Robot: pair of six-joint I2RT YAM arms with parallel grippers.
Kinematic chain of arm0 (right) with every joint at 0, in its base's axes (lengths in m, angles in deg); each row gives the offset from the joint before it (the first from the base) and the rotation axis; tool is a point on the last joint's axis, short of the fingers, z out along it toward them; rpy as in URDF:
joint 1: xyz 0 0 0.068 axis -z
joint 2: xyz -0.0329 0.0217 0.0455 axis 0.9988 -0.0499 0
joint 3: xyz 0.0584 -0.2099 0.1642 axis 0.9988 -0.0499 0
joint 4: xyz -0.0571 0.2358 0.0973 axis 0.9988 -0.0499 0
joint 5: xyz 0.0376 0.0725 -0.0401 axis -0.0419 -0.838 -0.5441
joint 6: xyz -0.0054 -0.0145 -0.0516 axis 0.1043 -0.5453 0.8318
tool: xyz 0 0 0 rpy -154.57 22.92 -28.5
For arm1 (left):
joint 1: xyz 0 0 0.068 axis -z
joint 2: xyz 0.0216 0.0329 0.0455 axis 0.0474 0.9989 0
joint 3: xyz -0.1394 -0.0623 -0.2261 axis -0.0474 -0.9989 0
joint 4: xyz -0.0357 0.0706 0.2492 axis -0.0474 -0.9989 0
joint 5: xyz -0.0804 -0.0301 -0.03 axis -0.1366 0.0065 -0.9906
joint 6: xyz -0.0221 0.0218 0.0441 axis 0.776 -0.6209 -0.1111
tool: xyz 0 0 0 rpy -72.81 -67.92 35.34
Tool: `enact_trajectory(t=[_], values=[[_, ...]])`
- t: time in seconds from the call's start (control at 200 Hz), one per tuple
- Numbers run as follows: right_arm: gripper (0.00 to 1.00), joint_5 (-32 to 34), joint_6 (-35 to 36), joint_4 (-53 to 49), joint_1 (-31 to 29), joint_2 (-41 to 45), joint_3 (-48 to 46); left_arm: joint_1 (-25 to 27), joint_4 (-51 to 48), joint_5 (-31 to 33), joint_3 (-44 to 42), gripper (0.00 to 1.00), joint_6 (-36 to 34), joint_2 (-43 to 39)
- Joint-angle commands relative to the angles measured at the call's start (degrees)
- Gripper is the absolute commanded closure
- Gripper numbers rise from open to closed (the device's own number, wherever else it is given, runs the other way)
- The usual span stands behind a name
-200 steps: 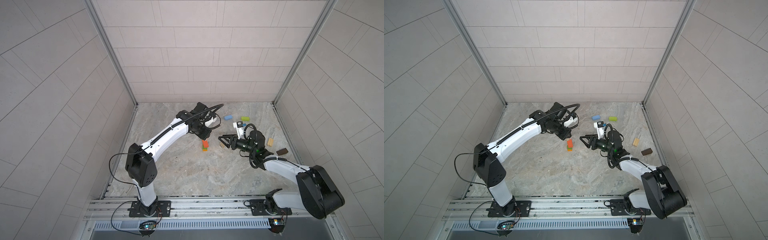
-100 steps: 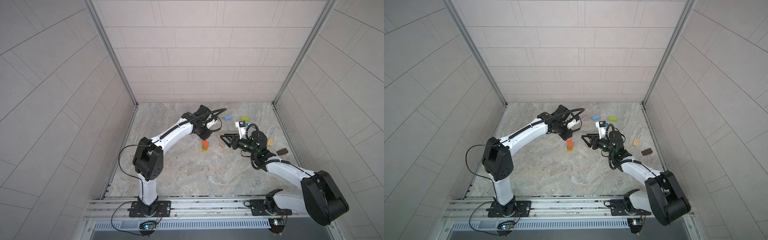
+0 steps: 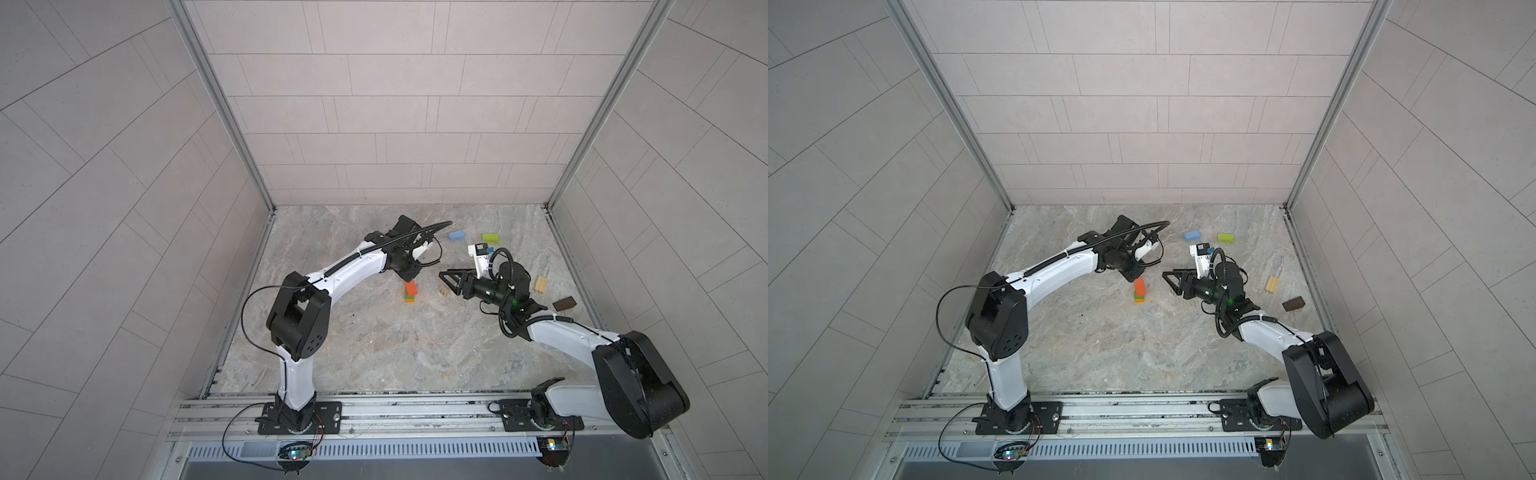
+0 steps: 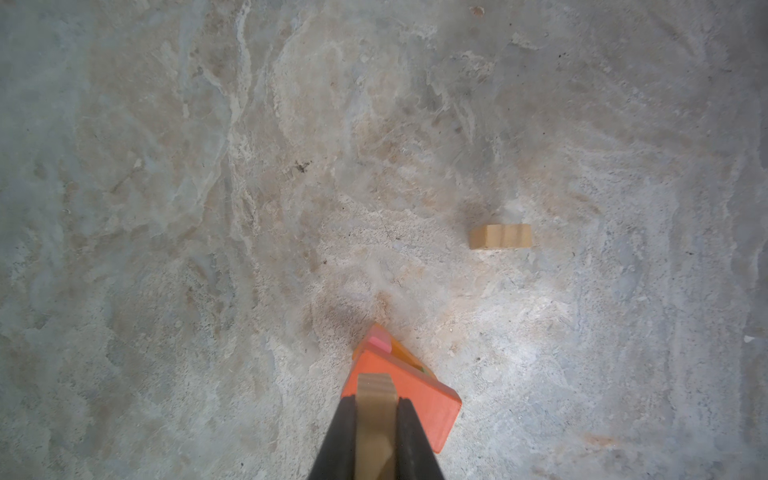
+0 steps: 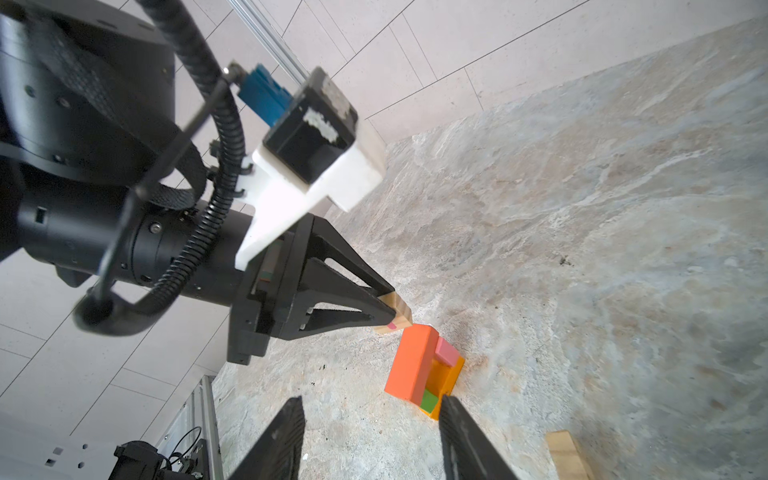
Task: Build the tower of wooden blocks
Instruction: 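Lower the T cube onto the top of the red-orange block with the left gripper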
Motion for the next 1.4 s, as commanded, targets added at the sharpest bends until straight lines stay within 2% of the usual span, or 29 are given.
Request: enact_trajectory(t=[0.0,0.195,0.65,1.396], values=[[0.47,-1.04,-1.56,3.82,0.2,-0.85,-0.7,-1.16,4.94,-1.01,-3.16,0.99,0.3,-1.55],[0.47,-1.34,-2.38,6.07,0.2,-2.44,-1.06,-2.74,7.46,-3.31,-5.85,0.99,0.73,-2.77],[0.48,-1.87,-3.37,8.46,0.2,-4.67,-1.19,-2.94,9.54,-5.77,-7.4,0.99,0.78,-4.72],[0.5,-2.3,-4.32,10.49,0.11,-5.64,-1.47,-2.68,10.37,-8.2,-8.99,0.98,2.1,-3.07]])
